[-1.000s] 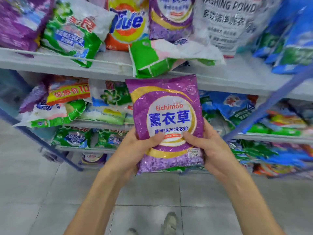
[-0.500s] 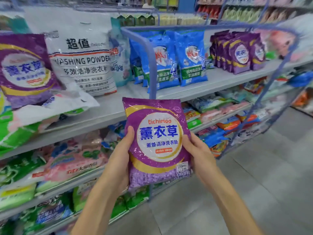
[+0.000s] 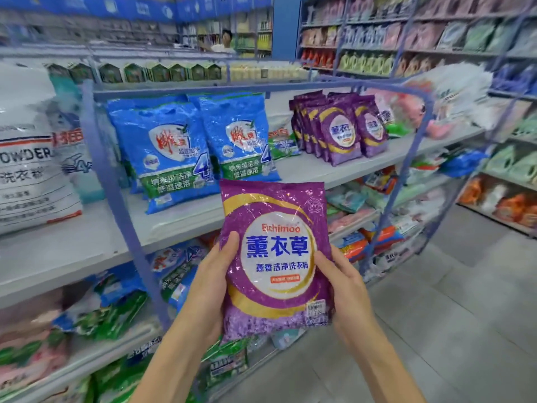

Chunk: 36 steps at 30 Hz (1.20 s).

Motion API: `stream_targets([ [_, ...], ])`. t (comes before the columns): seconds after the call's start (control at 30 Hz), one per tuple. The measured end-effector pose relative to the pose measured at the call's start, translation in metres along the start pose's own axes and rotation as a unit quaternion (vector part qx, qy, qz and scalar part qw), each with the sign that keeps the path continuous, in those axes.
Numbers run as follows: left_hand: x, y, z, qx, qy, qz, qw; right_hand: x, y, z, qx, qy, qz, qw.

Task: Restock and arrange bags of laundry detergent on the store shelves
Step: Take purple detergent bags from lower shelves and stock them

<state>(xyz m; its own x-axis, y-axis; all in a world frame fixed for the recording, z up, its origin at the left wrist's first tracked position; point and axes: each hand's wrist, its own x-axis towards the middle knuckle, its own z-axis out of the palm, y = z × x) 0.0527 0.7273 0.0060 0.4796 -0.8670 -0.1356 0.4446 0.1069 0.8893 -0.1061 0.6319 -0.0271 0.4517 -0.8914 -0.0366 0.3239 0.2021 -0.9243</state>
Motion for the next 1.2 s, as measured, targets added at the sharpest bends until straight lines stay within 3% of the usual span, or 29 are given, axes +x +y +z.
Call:
stream_targets([
  [0.73, 0.291, -0.042, 0.201, -0.008, -0.019, -0.002, 1.0, 0.288, -0.094, -0.159, 0.041, 0.087, -0.066, 0.993],
  [1.2, 0.426, -0.067, 0.326, -0.034, 0.122, 0.106, 0.986, 0.49, -0.154, -0.256, -0.019, -0.065, -0.037, 0.997],
])
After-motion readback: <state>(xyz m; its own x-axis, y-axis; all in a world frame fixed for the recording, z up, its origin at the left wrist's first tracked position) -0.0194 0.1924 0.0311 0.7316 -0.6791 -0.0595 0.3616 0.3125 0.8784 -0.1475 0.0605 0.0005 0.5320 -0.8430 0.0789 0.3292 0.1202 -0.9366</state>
